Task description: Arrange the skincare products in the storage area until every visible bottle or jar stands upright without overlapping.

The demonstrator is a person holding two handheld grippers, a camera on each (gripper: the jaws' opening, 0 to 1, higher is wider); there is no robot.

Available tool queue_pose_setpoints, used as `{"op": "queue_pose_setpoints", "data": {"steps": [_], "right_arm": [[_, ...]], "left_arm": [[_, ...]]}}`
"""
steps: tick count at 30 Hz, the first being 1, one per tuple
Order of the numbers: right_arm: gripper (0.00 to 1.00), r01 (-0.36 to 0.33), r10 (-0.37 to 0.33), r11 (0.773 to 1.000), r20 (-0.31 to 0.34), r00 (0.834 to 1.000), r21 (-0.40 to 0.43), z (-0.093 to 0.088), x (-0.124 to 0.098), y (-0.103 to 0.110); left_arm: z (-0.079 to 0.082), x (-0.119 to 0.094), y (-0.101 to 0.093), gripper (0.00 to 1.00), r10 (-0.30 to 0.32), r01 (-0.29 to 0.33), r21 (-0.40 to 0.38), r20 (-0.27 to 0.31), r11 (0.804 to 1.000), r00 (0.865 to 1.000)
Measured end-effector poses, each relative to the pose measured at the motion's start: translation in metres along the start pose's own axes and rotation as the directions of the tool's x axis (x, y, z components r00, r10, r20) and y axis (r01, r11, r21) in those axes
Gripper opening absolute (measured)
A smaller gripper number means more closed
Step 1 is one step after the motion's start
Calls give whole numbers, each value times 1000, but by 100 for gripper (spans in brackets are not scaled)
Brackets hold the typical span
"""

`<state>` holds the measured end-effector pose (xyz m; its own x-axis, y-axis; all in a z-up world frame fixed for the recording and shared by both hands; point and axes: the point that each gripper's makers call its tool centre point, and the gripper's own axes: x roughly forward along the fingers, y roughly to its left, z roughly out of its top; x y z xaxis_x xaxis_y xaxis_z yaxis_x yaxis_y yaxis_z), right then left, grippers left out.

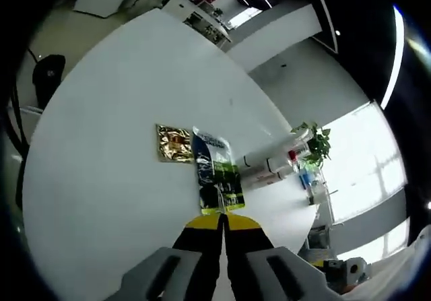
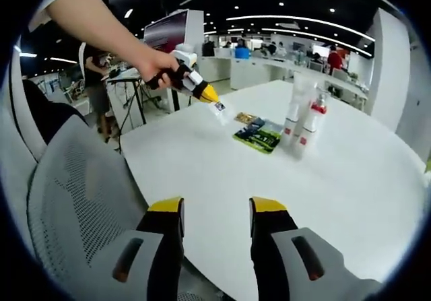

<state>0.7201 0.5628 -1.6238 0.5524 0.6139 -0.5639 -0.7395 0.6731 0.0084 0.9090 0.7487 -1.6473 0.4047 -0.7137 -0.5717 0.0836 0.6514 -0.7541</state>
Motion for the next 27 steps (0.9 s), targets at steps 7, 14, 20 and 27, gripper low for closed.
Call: {"op": "queue_pose_setpoints", "data": {"steps": [7, 14, 20, 27], "right_arm": [[35, -7, 7, 1000, -16, 1000, 7, -3, 1, 1], [35, -6, 5, 1000, -33, 999, -30, -6, 3, 2], [34, -7, 6, 1000, -39, 999, -26, -6, 4, 2], [34, -8, 6, 1000, -47, 999, -31, -8, 4, 2]], "left_arm": [[6, 15, 16, 1, 46, -45, 18, -42, 999, 998], [13, 24, 24, 1, 62, -61, 22, -65, 998, 996], [19, 30, 37, 1, 101, -98, 38, -91, 994, 991], [15, 32, 51, 2, 189, -178, 86, -136, 980, 973]]}}
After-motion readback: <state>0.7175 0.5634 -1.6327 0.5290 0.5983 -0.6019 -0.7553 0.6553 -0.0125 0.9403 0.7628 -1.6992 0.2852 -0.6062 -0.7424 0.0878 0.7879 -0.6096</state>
